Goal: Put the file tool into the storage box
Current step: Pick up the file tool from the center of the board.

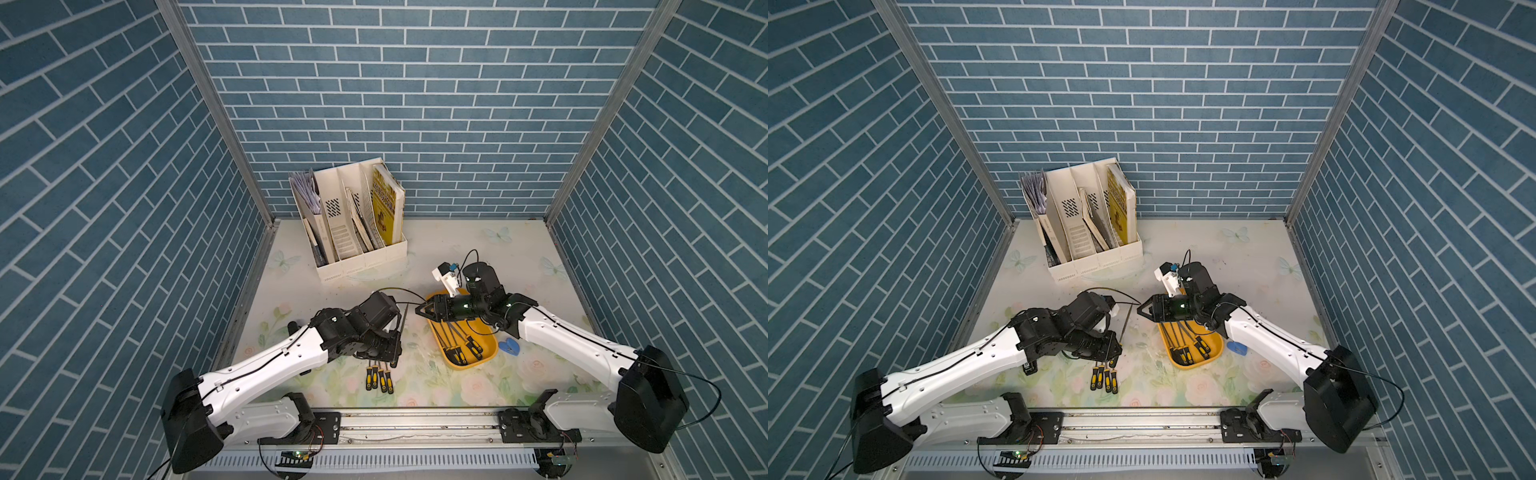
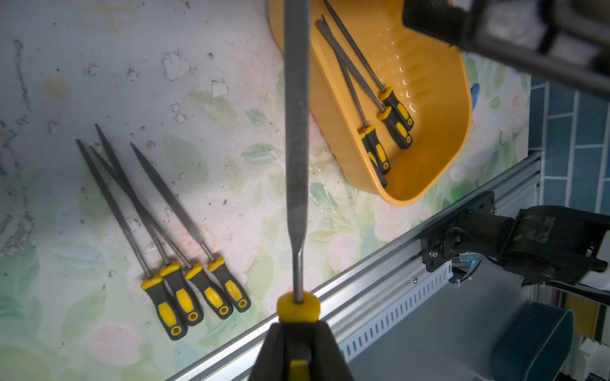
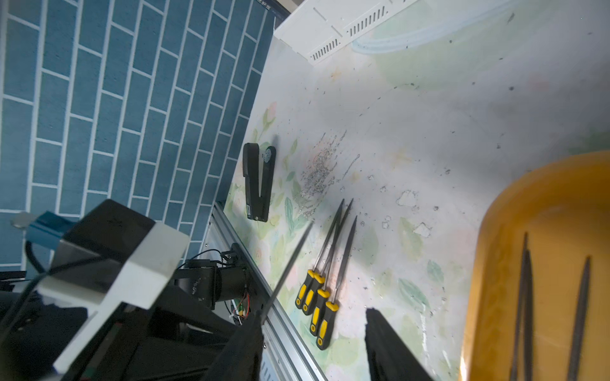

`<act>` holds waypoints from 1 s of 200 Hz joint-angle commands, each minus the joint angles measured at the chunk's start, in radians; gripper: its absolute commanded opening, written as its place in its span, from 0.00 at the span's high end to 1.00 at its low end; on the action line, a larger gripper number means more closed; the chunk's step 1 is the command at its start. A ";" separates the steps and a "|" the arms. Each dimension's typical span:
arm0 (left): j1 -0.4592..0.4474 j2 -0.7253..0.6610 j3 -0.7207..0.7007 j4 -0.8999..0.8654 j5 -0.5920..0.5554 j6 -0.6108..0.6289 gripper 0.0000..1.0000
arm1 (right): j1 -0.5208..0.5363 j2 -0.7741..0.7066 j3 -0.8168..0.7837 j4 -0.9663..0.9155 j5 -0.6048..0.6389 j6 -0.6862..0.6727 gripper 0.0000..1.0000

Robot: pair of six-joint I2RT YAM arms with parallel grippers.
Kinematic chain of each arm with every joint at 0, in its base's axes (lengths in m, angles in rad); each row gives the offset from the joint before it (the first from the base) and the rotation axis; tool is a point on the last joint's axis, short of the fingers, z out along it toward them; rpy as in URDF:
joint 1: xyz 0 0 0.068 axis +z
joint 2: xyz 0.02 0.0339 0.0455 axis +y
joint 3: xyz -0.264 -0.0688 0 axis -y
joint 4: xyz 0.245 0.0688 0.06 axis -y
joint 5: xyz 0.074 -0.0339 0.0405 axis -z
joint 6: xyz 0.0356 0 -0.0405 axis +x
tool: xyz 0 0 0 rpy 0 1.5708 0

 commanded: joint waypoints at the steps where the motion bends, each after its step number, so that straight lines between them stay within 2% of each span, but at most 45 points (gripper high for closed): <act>1: -0.006 0.017 0.013 0.032 0.017 0.003 0.93 | 0.022 0.004 -0.021 0.104 -0.011 0.063 0.48; 28: -0.012 0.032 0.019 0.043 0.020 0.002 0.93 | 0.037 0.025 -0.035 0.146 -0.014 0.084 0.49; 92: -0.012 0.037 0.029 0.077 0.031 -0.005 0.94 | 0.064 0.092 -0.017 0.140 0.003 0.095 0.61; 108: -0.014 0.036 0.030 0.086 0.040 -0.007 0.94 | 0.064 0.104 -0.008 0.138 0.002 0.092 0.68; 118: -0.014 0.036 0.031 0.088 0.041 -0.008 0.94 | 0.064 0.110 -0.002 0.133 0.002 0.087 0.81; 126: -0.015 0.033 0.033 0.089 0.043 -0.009 0.92 | 0.064 0.112 0.004 0.122 0.003 0.080 0.87; 132: -0.014 0.031 0.034 0.088 0.042 -0.010 0.84 | 0.064 0.113 0.012 0.105 0.005 0.070 0.91; 142: -0.014 0.026 0.038 0.088 0.035 -0.011 0.61 | 0.063 0.109 0.024 0.074 0.008 0.054 0.96; 153: -0.013 0.023 0.045 0.086 0.031 -0.012 0.42 | 0.059 0.098 0.040 0.032 0.011 0.032 1.00; 161: -0.011 0.021 0.052 0.080 0.020 -0.014 0.28 | 0.051 0.092 0.056 -0.004 0.013 0.014 1.00; 167: -0.009 0.020 0.059 0.075 0.012 -0.013 0.21 | 0.043 0.088 0.068 -0.035 0.014 -0.003 1.00; 180: 0.001 0.018 0.067 0.069 0.003 -0.018 0.15 | 0.017 0.077 0.101 -0.114 0.015 -0.049 1.00; 200: 0.005 0.008 0.084 0.066 -0.011 -0.027 0.12 | -0.051 0.061 0.167 -0.259 0.004 -0.144 1.00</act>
